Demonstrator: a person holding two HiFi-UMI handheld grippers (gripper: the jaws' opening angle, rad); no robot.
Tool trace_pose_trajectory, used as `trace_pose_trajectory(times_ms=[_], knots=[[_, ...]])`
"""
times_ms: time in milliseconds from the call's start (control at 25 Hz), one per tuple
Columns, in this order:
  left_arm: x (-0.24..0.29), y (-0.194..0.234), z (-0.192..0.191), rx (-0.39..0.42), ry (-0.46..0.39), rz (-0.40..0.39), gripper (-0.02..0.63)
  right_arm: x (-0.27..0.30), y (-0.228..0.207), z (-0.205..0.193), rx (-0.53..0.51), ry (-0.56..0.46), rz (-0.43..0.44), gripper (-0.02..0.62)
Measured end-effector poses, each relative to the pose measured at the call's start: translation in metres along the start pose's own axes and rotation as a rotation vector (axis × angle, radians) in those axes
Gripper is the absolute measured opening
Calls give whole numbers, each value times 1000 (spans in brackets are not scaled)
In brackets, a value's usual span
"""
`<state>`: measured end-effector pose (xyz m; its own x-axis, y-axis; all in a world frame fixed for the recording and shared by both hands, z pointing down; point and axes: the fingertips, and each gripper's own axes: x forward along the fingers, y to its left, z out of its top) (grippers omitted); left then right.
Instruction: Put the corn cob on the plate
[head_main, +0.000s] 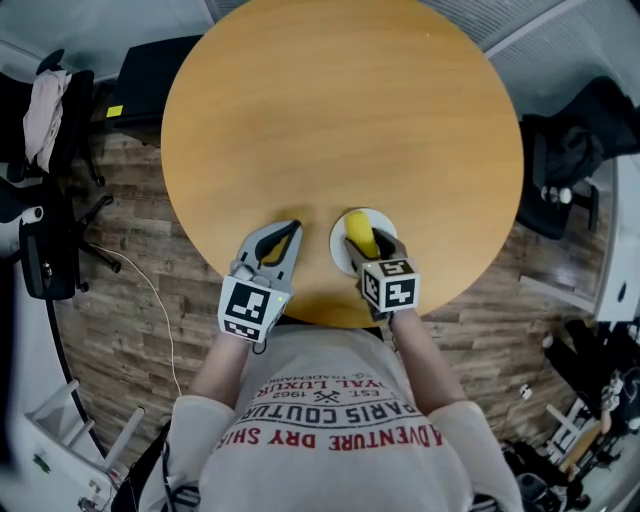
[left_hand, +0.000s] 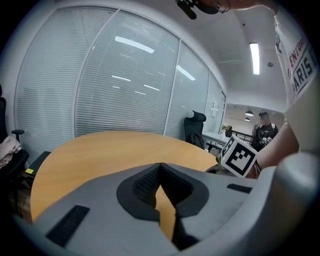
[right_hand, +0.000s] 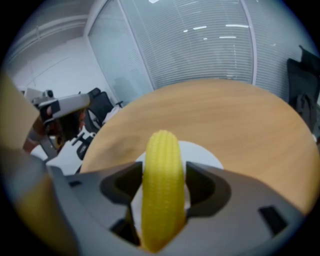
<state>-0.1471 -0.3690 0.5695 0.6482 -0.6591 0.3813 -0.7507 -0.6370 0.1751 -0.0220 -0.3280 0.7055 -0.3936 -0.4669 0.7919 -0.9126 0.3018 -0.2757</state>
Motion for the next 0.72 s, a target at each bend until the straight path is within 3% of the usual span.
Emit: trace_pose_trajectory(times_ms=[360, 400, 480, 720], knots=[[-11, -6, 17, -11, -33, 23, 32, -44, 7, 31, -34, -129, -17, 268], [-13, -8, 20, -10, -37, 27, 32, -50, 9, 34, -37, -139, -12, 250], [-17, -13, 25, -8, -47, 34, 32, -62, 9, 41, -31, -167, -13, 121], [-29, -40, 46, 8, -85, 52, 32, -104, 5, 70, -73, -287, -46, 40]])
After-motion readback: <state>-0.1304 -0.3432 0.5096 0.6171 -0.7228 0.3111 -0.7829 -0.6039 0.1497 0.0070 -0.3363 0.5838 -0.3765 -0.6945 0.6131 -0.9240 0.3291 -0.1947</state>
